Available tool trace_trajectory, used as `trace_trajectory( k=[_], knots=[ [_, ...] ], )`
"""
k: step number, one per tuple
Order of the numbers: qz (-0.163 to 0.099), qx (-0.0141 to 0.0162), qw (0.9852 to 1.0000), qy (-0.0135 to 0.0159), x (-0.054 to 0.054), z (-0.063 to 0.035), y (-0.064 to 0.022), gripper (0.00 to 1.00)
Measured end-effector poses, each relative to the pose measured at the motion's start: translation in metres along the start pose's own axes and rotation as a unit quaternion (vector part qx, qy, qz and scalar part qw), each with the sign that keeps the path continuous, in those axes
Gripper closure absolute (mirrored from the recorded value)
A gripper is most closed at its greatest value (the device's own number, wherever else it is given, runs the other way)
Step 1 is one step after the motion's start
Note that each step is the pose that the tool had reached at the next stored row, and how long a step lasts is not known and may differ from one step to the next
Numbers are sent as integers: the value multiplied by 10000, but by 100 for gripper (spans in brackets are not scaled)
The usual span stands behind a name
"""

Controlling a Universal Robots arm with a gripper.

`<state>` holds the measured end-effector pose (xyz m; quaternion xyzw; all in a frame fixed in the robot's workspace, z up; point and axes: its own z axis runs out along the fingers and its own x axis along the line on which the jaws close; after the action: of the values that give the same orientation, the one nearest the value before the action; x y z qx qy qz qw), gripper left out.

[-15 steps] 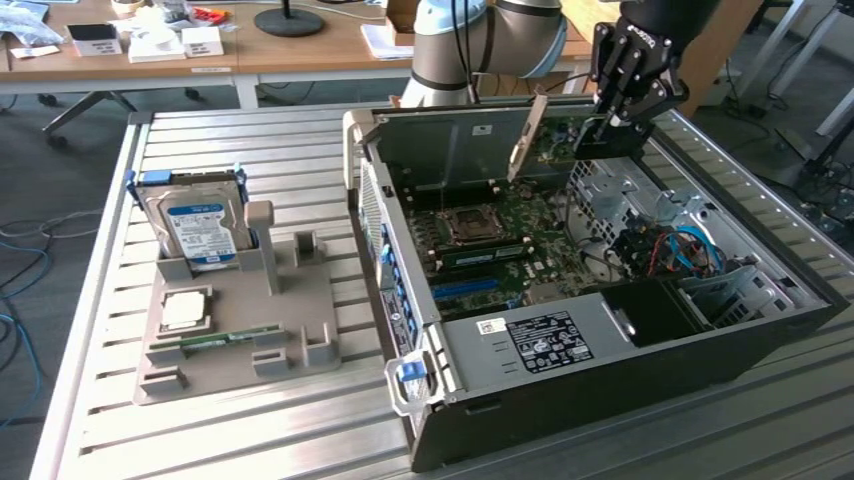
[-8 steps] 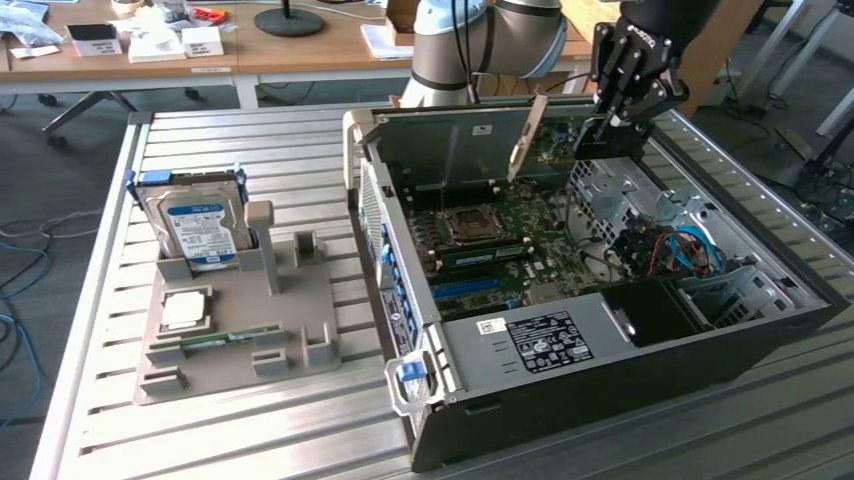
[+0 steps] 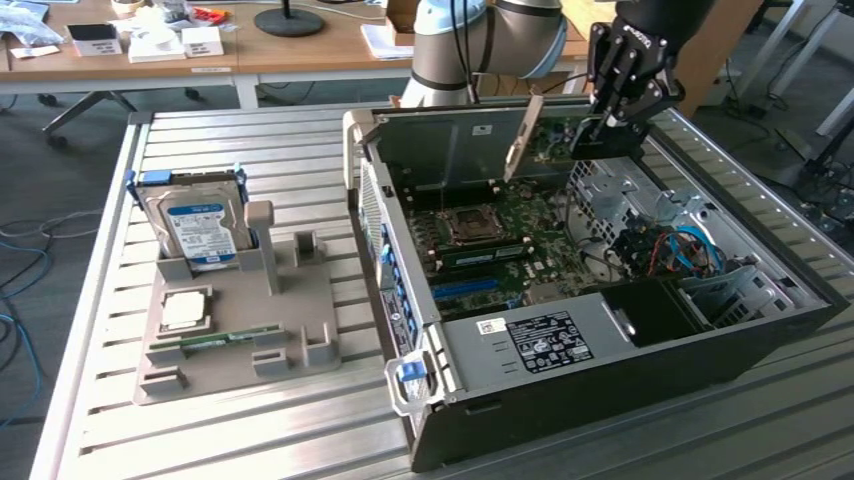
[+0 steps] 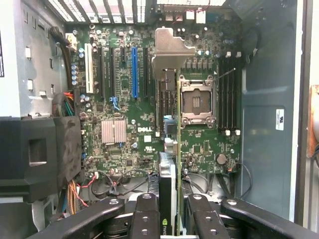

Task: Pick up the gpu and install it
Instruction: 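Insert the gpu into the slot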

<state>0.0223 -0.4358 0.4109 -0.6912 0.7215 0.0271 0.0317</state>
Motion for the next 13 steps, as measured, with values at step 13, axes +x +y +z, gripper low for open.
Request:
trace_trajectory(
  k=[13],
  knots=[
    [0,0,10000,0,3,1,70,73]
  ],
)
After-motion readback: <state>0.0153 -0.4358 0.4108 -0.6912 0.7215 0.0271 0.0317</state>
